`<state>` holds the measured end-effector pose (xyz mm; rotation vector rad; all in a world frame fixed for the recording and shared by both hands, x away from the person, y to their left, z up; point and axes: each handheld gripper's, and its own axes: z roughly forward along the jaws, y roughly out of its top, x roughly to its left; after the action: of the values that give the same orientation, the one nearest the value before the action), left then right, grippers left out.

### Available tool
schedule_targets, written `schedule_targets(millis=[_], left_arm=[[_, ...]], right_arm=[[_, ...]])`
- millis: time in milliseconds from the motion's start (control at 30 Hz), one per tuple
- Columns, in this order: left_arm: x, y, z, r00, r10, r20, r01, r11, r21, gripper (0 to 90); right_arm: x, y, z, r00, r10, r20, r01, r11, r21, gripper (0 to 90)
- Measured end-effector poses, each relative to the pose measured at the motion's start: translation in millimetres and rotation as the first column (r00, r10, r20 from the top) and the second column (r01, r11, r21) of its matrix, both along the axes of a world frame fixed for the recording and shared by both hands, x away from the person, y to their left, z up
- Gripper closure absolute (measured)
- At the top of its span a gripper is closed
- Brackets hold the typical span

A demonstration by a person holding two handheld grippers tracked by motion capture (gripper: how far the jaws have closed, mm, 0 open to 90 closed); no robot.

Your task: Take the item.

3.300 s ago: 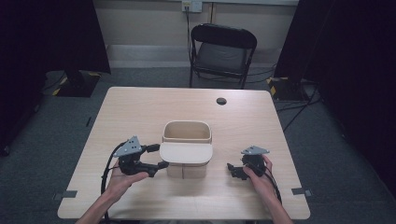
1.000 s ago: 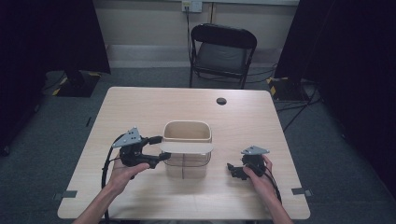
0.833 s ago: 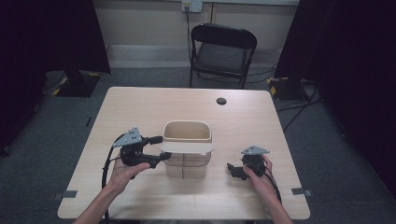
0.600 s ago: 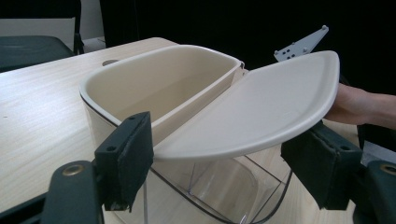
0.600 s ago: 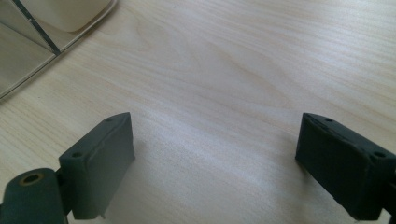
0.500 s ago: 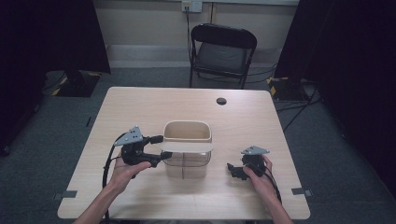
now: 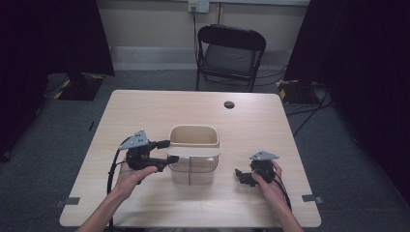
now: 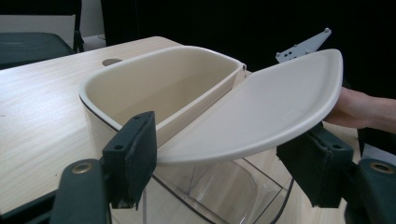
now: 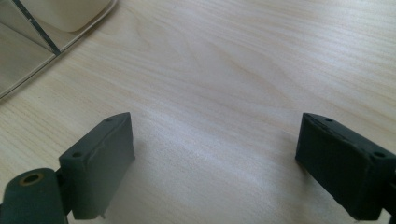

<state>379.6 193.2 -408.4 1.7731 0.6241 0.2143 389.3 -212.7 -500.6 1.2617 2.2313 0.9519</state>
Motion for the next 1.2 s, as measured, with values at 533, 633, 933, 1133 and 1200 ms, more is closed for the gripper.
schedule_targets(millis=[533,633,933,1133,1200], left_arm=[[4.8,-4.7,10.7,0.9998,-0.018,-0.010,0.017,0.9998,-0.010,32.7],[4.7,-5.2,10.2,0.9997,-0.018,-0.015,0.018,0.9998,-0.013,32.9],[6.4,-6.3,9.3,0.9990,-0.028,-0.034,0.027,0.9994,-0.020,37.2],[6.9,-7.2,11.9,0.9983,-0.034,-0.047,0.033,0.9994,-0.003,37.9],[7.4,-7.8,13.2,0.9984,-0.037,-0.043,0.037,0.9993,-0.007,38.9]], right_arm=[[0.0,0.0,0.0,1.0000,-0.001,-0.001,0.001,1.0000,0.000,10.8],[-0.1,0.0,0.0,1.0000,-0.001,-0.001,0.001,1.0000,0.000,10.8],[0.0,0.0,0.0,1.0000,-0.001,0.000,0.001,1.0000,0.000,10.8],[0.0,0.0,0.0,1.0000,0.000,0.000,0.000,1.0000,0.000,10.8],[-0.1,0.0,0.0,1.0000,-0.001,-0.001,0.001,1.0000,0.001,10.8]])
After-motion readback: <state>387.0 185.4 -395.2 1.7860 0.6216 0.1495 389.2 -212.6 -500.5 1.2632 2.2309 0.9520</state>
